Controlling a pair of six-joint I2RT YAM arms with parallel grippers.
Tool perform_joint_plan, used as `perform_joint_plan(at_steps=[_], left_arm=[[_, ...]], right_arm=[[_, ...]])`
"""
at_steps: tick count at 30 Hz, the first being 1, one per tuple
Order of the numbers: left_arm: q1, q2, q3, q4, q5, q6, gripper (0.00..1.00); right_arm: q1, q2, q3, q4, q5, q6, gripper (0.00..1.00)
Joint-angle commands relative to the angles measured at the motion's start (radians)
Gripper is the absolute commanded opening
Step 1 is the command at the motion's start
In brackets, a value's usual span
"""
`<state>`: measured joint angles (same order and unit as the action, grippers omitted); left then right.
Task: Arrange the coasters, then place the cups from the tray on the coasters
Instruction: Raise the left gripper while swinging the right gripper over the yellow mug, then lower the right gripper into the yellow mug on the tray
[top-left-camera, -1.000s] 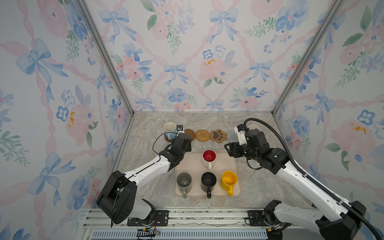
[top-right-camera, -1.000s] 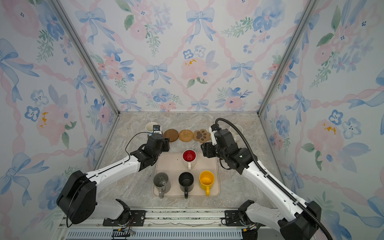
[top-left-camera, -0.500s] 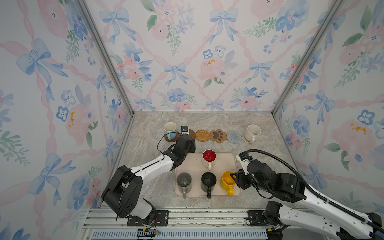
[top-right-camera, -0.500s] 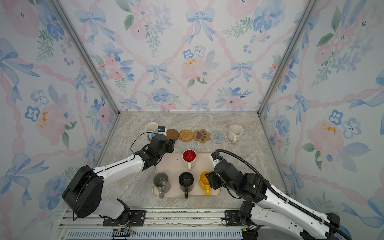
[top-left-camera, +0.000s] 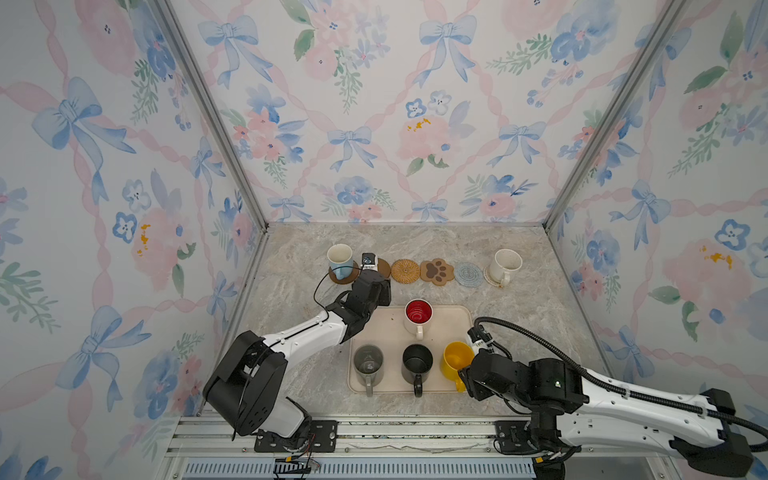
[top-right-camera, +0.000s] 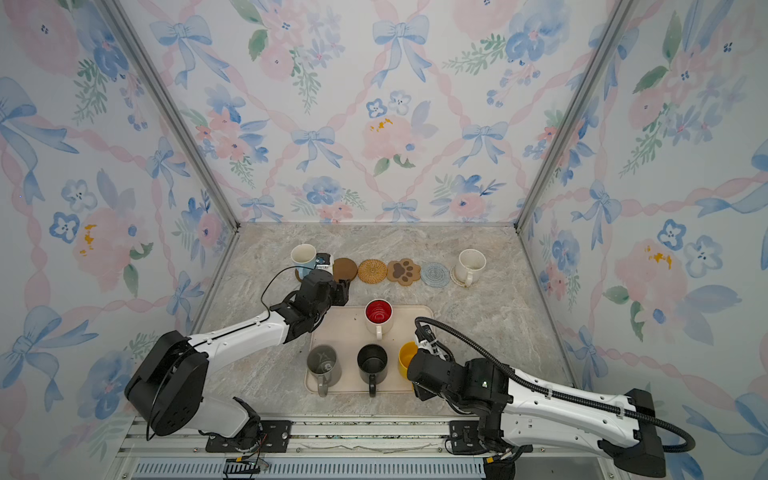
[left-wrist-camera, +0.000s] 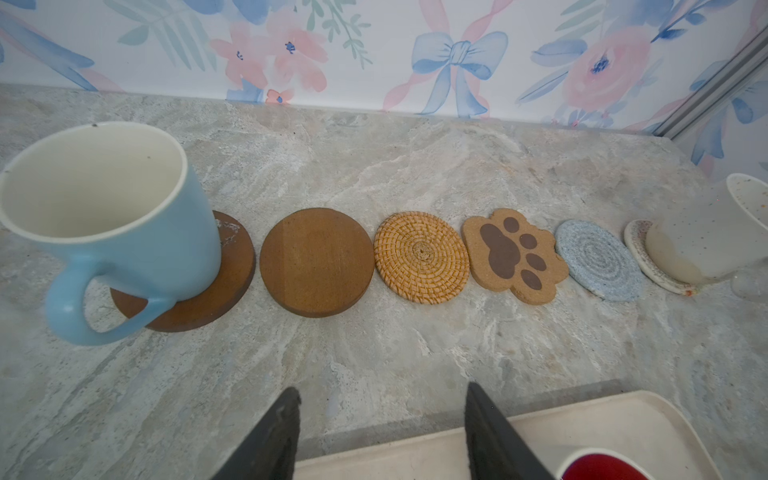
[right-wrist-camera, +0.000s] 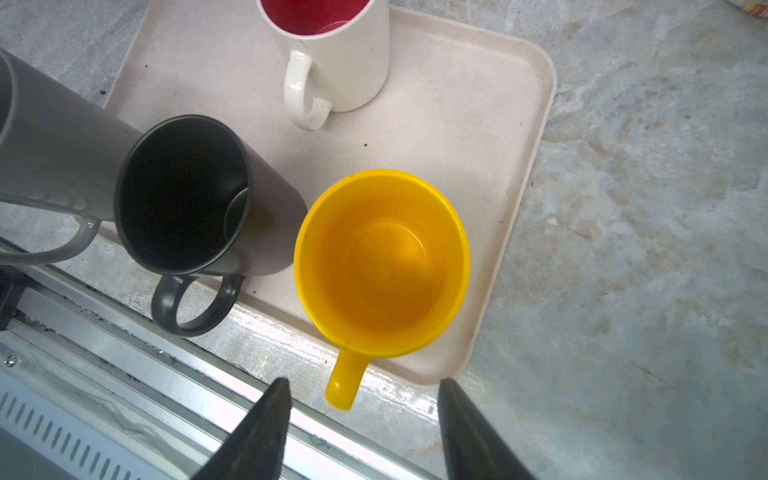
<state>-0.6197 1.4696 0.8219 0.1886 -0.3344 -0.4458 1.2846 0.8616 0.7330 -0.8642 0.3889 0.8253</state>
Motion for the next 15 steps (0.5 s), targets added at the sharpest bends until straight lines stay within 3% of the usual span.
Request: perform_joint_plan(at_steps=[1, 15], left_arm=[[-0.001, 0.018, -0.009, 0.018, 0.008, 0.031, 0.59], [-0.002, 0.026, -0.009, 0.023, 0.003, 0.035, 0.6]], right_arm=[[0.03, 0.019, -0.029, 0.024, 0.034, 0.079, 0.6], [0.05, 0.118, -0.058, 0.077, -0.022, 0.144, 0.63]])
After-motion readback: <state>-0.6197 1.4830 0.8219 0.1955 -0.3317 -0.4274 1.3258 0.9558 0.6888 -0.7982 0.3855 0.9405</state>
